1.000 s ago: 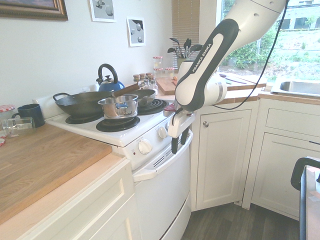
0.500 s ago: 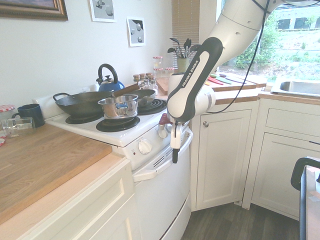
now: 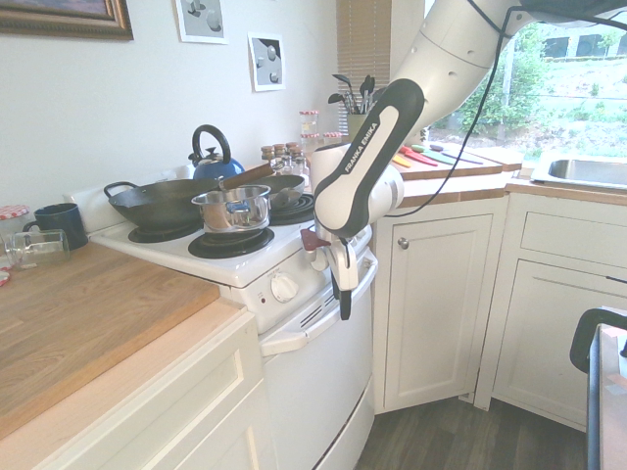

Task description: Open the oven

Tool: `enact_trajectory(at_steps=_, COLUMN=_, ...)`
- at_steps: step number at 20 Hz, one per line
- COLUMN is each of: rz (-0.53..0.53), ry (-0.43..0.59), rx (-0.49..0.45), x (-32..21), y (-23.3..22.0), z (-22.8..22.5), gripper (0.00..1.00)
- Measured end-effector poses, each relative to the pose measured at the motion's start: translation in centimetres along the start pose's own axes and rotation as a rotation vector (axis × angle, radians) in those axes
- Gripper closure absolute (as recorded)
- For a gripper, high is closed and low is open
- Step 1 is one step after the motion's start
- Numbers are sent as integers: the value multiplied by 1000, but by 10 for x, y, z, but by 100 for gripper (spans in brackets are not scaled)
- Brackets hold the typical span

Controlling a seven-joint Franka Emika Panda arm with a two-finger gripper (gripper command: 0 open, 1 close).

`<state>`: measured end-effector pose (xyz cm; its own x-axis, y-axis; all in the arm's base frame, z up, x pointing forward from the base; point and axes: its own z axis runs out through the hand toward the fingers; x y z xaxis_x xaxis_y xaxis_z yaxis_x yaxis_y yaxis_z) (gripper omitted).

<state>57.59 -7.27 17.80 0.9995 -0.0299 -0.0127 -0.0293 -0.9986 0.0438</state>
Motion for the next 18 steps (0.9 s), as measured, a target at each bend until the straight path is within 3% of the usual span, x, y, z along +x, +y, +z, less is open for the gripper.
enact_trajectory(at_steps=8, rz=-95, ry=105, rx=-18, x=-27, y=-2, z=21, gripper=0)
enact_trajectory(at_steps=15, rz=-109, ry=-16, rx=18, x=-117, y=37, z=74, gripper=0)
enact_trajectory(at_steps=18, rz=-101, ry=0, rx=22, x=-147, y=59, z=83, gripper=0)
